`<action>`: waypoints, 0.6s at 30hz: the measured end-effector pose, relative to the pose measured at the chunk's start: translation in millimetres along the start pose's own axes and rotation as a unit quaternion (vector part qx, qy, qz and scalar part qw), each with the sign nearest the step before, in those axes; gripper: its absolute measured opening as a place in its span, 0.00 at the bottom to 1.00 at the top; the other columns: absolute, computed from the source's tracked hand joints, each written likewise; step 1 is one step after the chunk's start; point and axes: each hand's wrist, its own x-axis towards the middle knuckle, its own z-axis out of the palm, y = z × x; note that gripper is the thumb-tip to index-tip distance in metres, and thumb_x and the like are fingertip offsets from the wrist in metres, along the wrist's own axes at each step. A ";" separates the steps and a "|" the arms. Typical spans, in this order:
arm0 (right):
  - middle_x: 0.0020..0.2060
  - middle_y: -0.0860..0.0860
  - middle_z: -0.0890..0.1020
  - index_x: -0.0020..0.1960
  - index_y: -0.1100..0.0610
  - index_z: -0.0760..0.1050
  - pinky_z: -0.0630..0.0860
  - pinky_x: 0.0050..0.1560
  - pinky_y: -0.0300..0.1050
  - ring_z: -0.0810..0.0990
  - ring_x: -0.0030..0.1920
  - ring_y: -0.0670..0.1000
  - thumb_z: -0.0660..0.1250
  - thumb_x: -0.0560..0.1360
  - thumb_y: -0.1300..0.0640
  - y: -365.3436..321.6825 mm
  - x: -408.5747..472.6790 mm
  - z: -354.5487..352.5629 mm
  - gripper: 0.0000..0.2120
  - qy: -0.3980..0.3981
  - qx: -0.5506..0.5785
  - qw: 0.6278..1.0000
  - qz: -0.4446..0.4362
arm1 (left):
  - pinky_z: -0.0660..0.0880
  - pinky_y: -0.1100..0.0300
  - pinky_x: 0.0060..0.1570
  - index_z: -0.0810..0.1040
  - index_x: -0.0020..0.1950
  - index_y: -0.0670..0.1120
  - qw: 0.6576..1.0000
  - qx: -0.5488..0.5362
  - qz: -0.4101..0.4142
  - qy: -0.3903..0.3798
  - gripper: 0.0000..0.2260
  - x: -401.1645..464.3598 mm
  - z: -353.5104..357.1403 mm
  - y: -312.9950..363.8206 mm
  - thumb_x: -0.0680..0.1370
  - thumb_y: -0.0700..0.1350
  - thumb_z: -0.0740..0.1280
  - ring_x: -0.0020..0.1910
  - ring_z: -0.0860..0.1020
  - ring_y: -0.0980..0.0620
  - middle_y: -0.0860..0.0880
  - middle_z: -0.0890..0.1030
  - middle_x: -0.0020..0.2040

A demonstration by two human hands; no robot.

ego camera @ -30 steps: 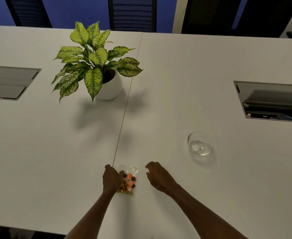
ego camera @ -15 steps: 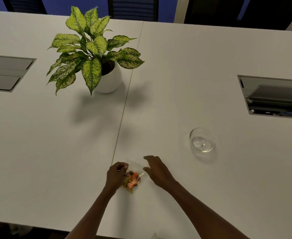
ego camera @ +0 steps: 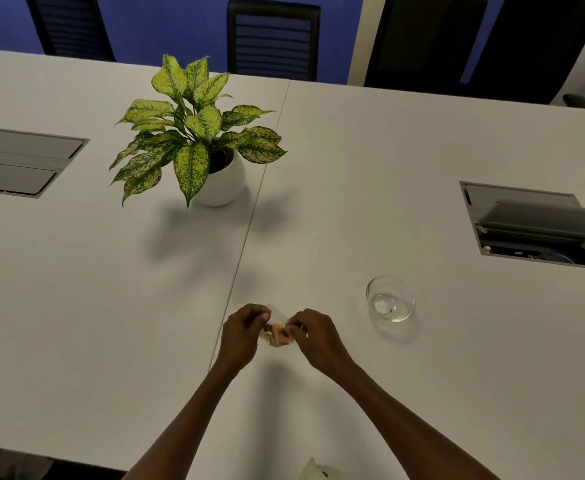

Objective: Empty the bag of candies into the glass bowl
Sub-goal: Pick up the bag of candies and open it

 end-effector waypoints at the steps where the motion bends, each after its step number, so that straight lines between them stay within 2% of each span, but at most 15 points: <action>1: 0.40 0.53 0.83 0.44 0.58 0.81 0.77 0.42 0.50 0.79 0.40 0.51 0.66 0.75 0.57 -2.8 -1.3 -6.1 0.06 0.011 0.006 1.000 -0.004 | 0.73 0.70 0.41 0.81 0.49 0.44 0.999 -0.018 0.001 0.027 0.03 -3.5 4.8 5.9 0.77 0.39 0.68 0.43 0.81 0.58 0.49 0.83 0.45; 3: 0.40 0.54 0.83 0.45 0.59 0.82 0.76 0.41 0.47 0.79 0.40 0.50 0.66 0.76 0.58 -7.6 -3.2 -17.5 0.07 0.034 0.010 0.999 -0.017 | 0.74 0.66 0.45 0.79 0.57 0.44 0.995 -0.048 -0.016 0.090 0.11 -12.6 16.3 16.5 0.76 0.42 0.71 0.50 0.79 0.53 0.50 0.81 0.52; 5: 0.40 0.55 0.83 0.46 0.59 0.82 0.74 0.39 0.42 0.79 0.39 0.50 0.66 0.76 0.58 -12.7 -6.0 -29.2 0.08 0.054 0.005 0.998 -0.027 | 0.76 0.61 0.48 0.77 0.60 0.45 0.985 -0.099 -0.054 0.127 0.14 -24.4 28.1 27.0 0.75 0.45 0.72 0.51 0.81 0.50 0.49 0.81 0.54; 7: 0.39 0.55 0.82 0.46 0.60 0.83 0.74 0.38 0.40 0.79 0.39 0.50 0.66 0.77 0.57 -16.9 -11.6 -41.6 0.09 0.073 -0.009 0.997 -0.034 | 0.80 0.55 0.51 0.80 0.56 0.44 0.972 -0.190 -0.089 0.103 0.11 -35.1 38.8 39.7 0.76 0.45 0.71 0.48 0.84 0.48 0.45 0.84 0.51; 10: 0.38 0.54 0.81 0.45 0.58 0.83 0.75 0.38 0.45 0.78 0.38 0.49 0.64 0.78 0.54 -22.4 -18.1 -53.5 0.11 0.082 -0.026 0.995 -0.043 | 0.81 0.57 0.50 0.84 0.51 0.41 0.948 -0.302 -0.092 0.036 0.07 -45.8 49.3 55.3 0.77 0.44 0.69 0.48 0.86 0.47 0.42 0.87 0.46; 14: 0.37 0.51 0.77 0.41 0.56 0.81 0.71 0.35 0.40 0.76 0.36 0.47 0.61 0.78 0.54 -24.7 -30.8 -70.3 0.12 0.091 -0.031 0.994 -0.053 | 0.81 0.55 0.49 0.86 0.47 0.40 0.932 -0.347 -0.103 0.028 0.06 -54.6 61.9 76.4 0.76 0.42 0.71 0.47 0.86 0.45 0.40 0.87 0.45; 18: 0.39 0.51 0.78 0.47 0.54 0.83 0.75 0.36 0.40 0.77 0.37 0.47 0.63 0.77 0.54 -24.1 -41.3 -86.1 0.10 0.103 -0.009 0.993 -0.057 | 0.81 0.56 0.47 0.86 0.46 0.40 0.924 -0.368 -0.106 0.002 0.06 -59.1 68.2 89.4 0.76 0.40 0.70 0.48 0.86 0.44 0.40 0.87 0.45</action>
